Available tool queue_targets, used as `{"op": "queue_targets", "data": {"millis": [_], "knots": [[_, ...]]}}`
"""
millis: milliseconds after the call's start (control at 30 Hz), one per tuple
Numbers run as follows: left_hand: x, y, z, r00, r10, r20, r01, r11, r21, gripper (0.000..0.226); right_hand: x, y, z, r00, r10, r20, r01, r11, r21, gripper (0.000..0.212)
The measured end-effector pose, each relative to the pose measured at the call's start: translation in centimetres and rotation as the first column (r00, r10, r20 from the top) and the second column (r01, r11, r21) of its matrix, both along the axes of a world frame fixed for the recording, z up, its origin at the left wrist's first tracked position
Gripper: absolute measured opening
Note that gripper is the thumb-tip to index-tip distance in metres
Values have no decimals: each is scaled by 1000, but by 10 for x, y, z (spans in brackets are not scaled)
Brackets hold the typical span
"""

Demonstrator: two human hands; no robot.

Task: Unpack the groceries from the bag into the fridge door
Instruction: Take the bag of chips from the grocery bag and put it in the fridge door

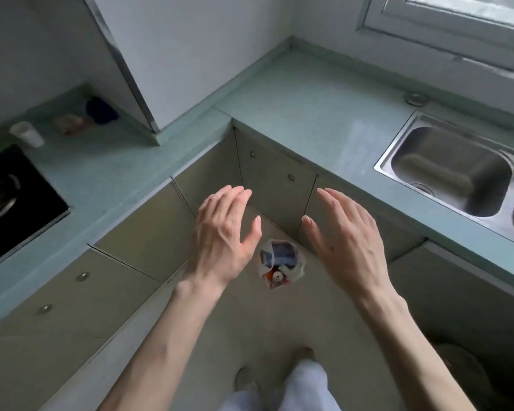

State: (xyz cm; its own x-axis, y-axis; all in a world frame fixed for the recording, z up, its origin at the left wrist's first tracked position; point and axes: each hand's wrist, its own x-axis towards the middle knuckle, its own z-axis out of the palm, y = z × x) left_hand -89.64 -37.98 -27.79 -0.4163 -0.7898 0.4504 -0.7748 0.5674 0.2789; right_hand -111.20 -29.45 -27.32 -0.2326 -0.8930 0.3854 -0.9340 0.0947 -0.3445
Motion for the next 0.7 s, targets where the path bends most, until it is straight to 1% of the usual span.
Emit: {"op": "queue_targets", "data": {"millis": [200, 400, 700], "knots": [[-12, -8, -77, 998, -56, 10, 54, 993, 108, 48, -1, -7, -73, 999, -7, 45, 2, 993, 117, 55], [-24, -19, -160, 994, -105, -15, 106, 984, 142, 45, -3, -21, -165, 998, -14, 64, 7, 993, 114, 55], [-42, -37, -330, 990, -139, -35, 143, 954, 264, 46, -12, -35, -336, 995, -41, 88, 25, 985, 171, 56]]}}
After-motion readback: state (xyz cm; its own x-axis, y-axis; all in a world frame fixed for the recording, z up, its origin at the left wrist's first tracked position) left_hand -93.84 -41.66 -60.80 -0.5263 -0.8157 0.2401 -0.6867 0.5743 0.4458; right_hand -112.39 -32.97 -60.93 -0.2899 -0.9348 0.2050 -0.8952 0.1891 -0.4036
